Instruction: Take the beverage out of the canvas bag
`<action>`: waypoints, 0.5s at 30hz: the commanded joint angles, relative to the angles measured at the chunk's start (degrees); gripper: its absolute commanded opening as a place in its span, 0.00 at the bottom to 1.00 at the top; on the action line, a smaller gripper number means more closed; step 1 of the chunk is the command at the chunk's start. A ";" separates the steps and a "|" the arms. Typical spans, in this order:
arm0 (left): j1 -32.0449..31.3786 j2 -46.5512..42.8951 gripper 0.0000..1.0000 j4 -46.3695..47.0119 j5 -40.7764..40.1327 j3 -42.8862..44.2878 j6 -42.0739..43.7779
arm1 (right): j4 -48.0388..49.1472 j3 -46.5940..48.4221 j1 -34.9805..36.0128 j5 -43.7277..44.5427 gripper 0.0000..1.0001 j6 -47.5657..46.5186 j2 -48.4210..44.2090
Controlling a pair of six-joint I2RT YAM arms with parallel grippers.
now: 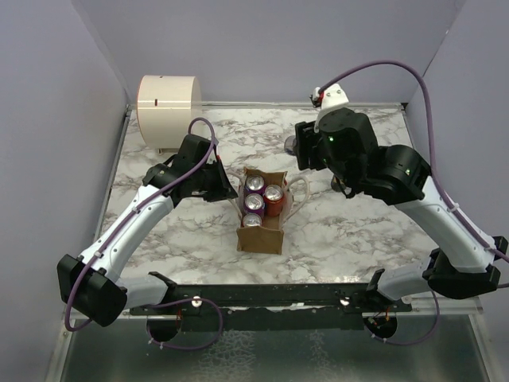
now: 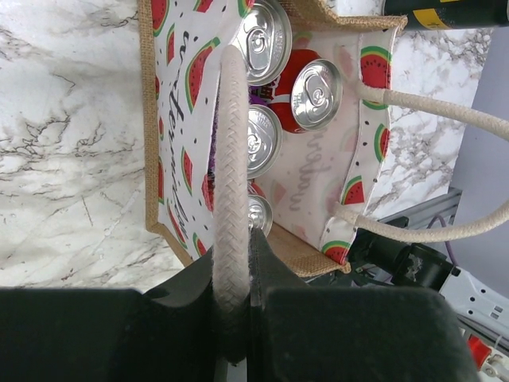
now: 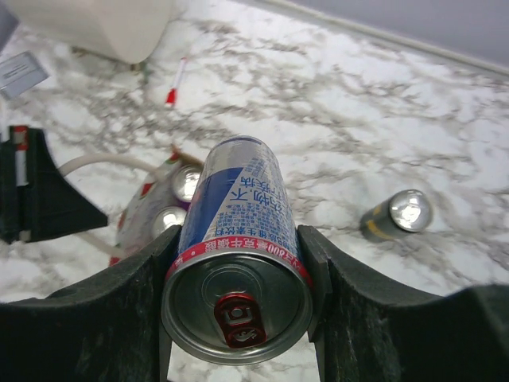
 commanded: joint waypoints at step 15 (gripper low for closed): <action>0.14 -0.92 0.00 0.34 -0.18 0.86 -1.29 | -10.95 -17.57 -12.46 3.61 0.02 13.88 -3.02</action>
